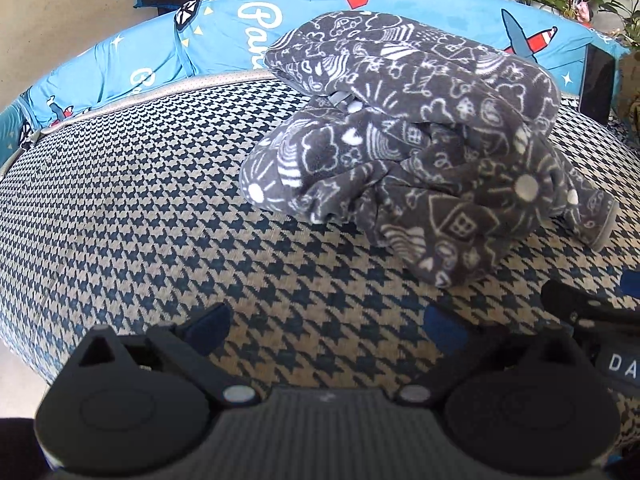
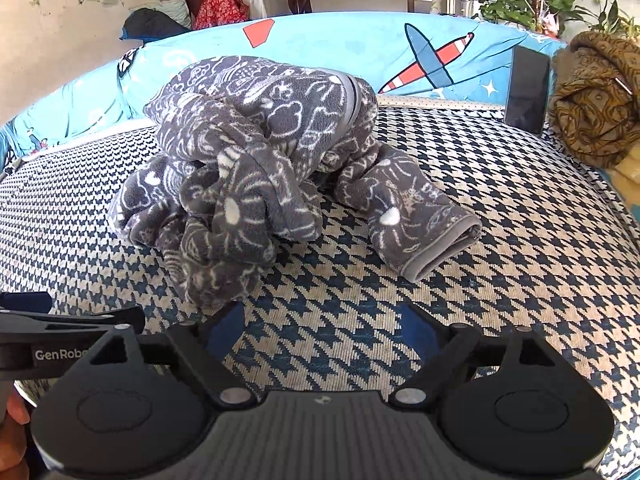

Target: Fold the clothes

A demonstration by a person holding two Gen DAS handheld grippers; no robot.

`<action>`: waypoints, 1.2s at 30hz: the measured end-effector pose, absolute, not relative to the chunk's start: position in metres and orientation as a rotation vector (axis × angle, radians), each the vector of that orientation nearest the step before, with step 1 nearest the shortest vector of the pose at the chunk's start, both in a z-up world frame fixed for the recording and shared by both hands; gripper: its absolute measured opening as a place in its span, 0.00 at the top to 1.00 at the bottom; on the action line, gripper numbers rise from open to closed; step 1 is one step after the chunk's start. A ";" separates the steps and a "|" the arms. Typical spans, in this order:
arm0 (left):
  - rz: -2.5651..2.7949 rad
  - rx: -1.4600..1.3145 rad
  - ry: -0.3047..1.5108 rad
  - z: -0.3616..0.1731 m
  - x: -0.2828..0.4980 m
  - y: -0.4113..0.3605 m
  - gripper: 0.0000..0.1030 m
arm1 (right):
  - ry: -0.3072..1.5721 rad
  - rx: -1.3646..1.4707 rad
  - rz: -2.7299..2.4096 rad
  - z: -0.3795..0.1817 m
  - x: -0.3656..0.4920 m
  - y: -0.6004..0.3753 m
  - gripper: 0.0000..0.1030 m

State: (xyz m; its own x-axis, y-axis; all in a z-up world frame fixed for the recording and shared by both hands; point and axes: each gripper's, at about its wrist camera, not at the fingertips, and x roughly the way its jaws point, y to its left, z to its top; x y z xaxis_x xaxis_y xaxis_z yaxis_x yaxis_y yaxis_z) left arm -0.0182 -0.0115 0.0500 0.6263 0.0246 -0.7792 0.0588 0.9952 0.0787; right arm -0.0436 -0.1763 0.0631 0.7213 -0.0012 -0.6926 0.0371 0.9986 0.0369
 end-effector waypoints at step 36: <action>-0.060 0.107 0.881 0.052 -0.027 -0.019 0.00 | 0.823 0.070 -0.099 0.058 -0.053 -0.192 0.03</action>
State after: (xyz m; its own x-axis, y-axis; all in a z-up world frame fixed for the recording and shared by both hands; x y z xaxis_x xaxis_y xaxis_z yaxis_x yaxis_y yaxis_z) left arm -0.0275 -0.0188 0.0516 0.6350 -0.0085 -0.7725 0.0968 0.9929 0.0687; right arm -0.0533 -0.1920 0.0581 0.6761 -0.0605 -0.7343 0.1146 0.9931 0.0236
